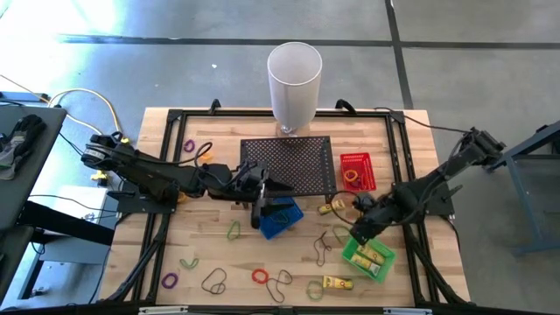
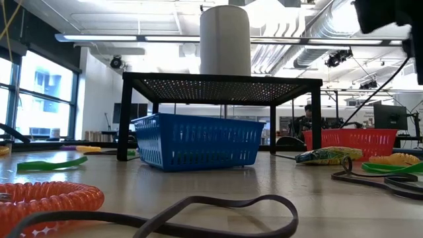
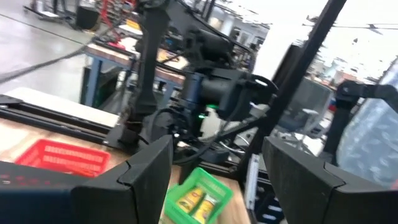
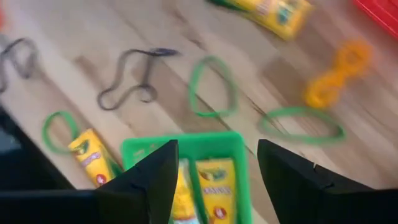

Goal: Pick & Place Office Desk Supplies
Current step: Put the green rubber band into the blue bin

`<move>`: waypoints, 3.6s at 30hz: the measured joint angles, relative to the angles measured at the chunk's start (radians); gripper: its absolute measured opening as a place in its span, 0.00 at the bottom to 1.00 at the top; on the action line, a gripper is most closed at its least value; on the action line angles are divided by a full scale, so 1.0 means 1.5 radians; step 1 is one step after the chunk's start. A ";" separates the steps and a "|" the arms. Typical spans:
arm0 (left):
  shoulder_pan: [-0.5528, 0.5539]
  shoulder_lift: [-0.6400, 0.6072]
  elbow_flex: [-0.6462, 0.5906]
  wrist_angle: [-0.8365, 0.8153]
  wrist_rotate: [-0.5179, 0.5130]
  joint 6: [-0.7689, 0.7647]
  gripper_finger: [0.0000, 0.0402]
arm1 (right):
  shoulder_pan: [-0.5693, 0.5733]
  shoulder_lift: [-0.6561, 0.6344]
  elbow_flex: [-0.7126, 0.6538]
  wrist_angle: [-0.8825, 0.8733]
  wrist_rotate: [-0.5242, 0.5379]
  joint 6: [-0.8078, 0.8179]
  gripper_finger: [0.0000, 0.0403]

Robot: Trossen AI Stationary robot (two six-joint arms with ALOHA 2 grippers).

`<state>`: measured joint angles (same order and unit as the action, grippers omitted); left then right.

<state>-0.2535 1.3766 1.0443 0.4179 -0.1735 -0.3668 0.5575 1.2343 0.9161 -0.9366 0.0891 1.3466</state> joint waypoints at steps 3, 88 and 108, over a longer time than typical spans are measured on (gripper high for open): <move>-0.009 0.000 0.000 -0.010 0.001 0.000 0.60 | -0.019 0.015 0.000 0.060 -0.005 -0.105 0.51; -0.055 -0.022 0.000 -0.087 0.024 -0.012 0.60 | -0.207 0.298 0.276 0.211 0.028 -0.870 0.01; -0.105 -0.034 0.000 -0.102 -0.136 0.037 0.60 | -0.229 0.379 0.275 0.274 -0.046 -0.898 0.13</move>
<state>-0.4114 1.3254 1.0443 0.2650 -0.3779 -0.3111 0.2138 1.8027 1.3285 -0.5255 0.0204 0.0000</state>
